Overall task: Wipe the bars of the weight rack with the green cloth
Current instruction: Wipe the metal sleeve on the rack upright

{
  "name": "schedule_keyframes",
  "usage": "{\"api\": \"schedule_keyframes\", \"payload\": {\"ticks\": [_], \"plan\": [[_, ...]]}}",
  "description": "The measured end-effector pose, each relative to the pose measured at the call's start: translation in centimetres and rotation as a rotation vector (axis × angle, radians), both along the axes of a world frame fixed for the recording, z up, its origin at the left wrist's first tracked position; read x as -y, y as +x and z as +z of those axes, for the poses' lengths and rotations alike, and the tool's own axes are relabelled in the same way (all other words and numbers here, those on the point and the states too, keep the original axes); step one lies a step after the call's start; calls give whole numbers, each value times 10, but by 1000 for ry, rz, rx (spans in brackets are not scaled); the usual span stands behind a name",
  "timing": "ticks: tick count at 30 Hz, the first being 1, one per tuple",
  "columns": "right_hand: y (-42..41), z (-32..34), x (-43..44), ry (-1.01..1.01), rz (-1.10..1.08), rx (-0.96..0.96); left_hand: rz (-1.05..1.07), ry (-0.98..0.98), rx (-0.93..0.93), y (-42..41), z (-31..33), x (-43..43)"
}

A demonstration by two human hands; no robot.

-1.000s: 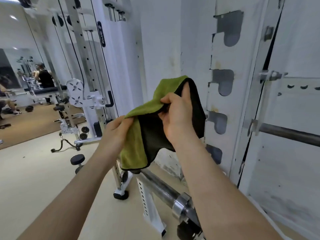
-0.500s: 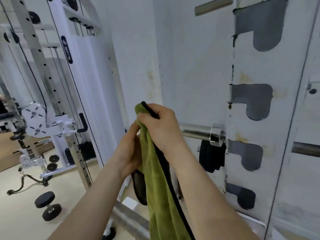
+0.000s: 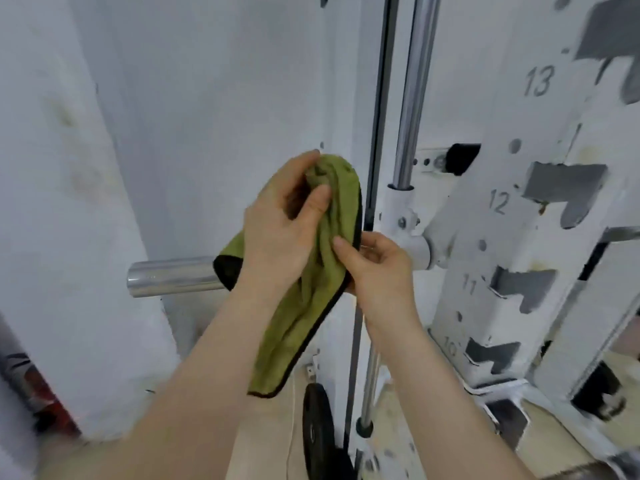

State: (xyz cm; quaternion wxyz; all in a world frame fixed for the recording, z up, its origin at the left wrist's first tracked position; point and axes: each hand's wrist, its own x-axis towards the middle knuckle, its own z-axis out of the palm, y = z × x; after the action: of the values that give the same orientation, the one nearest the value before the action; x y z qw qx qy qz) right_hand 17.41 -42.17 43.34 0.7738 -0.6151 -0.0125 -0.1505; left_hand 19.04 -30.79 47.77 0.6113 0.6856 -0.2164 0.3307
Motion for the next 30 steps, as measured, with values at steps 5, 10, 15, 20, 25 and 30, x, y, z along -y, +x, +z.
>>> {"api": "schedule_keyframes", "payload": {"ticks": [5,10,15,20,25,30], "plan": [[32,3,40,-298,-95,-75,337,1408,-93,45,-54,14],[52,-9,48,-1520,-281,-38,661,1483,-37,66,-64,53],[75,-11,39,-1674,-282,-105,643,1412,-2,84,-62,52],[79,-12,51,-1683,-258,-122,400,1492,-205,83,-43,26],[78,-10,48,-1800,-297,-86,216,1577,-625,83,-15,-40],[84,-13,45,-1911,-305,-57,647,1479,-9,73,-70,36]]}}
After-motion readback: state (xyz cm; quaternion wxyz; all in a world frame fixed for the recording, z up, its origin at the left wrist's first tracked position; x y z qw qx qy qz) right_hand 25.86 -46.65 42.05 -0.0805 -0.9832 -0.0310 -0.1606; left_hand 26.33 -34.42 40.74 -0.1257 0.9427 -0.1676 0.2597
